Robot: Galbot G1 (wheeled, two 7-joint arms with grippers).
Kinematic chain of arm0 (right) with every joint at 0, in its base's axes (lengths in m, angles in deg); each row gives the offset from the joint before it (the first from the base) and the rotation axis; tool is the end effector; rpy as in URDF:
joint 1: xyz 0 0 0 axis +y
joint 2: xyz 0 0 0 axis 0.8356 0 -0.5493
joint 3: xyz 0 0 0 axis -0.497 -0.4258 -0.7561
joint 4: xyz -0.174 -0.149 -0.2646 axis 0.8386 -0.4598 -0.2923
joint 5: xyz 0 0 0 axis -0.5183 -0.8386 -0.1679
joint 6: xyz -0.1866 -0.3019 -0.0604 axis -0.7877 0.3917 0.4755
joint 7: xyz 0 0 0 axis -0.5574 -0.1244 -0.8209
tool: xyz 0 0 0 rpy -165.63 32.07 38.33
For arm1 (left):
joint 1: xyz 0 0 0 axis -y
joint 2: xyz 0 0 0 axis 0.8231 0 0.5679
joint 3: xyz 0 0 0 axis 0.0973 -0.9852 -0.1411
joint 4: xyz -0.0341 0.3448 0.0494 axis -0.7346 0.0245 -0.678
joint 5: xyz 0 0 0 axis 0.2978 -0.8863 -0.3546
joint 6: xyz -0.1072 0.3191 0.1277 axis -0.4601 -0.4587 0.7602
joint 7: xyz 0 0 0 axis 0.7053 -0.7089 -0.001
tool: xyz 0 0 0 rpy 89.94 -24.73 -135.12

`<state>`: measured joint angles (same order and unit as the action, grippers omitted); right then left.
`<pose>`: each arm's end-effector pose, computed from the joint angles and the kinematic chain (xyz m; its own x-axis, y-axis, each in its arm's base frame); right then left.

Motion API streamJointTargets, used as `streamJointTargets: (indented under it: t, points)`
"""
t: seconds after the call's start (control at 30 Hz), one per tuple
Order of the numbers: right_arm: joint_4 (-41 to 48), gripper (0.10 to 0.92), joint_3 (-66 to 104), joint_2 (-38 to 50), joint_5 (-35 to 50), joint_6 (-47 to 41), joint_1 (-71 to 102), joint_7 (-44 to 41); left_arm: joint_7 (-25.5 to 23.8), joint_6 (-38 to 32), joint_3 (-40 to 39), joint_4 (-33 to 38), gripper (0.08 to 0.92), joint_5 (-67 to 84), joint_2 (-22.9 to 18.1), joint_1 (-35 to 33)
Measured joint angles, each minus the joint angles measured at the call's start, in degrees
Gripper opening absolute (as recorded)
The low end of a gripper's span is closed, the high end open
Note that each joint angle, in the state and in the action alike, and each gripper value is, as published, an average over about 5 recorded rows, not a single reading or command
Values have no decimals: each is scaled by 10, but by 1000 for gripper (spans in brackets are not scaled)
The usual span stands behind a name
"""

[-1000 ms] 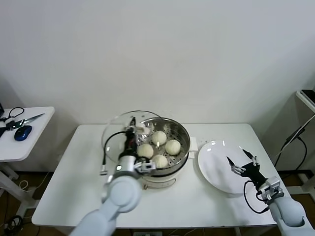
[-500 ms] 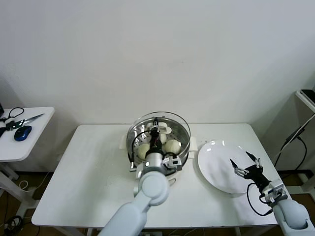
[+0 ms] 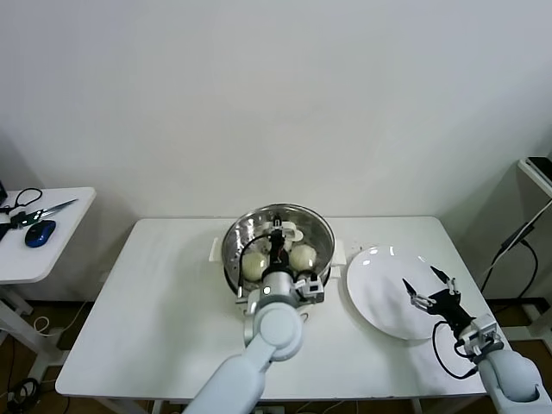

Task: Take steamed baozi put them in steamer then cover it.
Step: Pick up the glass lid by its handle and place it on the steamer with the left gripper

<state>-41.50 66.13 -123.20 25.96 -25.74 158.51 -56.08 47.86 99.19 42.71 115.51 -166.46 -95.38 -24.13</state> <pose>0.2842 -0.2398 -0.3765 -0.9441 -0.2281 0.2382 -0.2857 0.9264 -0.2452 0.3302 -0.2006 -0.2626 -0.9983 -0.0347 0.0476 0.0456 0.0558 0.9974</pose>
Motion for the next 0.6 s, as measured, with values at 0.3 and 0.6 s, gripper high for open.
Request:
streamJointTargets:
  t: [0.3, 0.6]
  points:
    - [3, 823, 1, 0, -1, 2, -1, -2, -2, 0, 1, -9, 148, -7, -1, -2]
    - [5, 823, 1, -3, -3, 3, -2, -4, 4, 0, -1, -20, 148, -12, 1, 1]
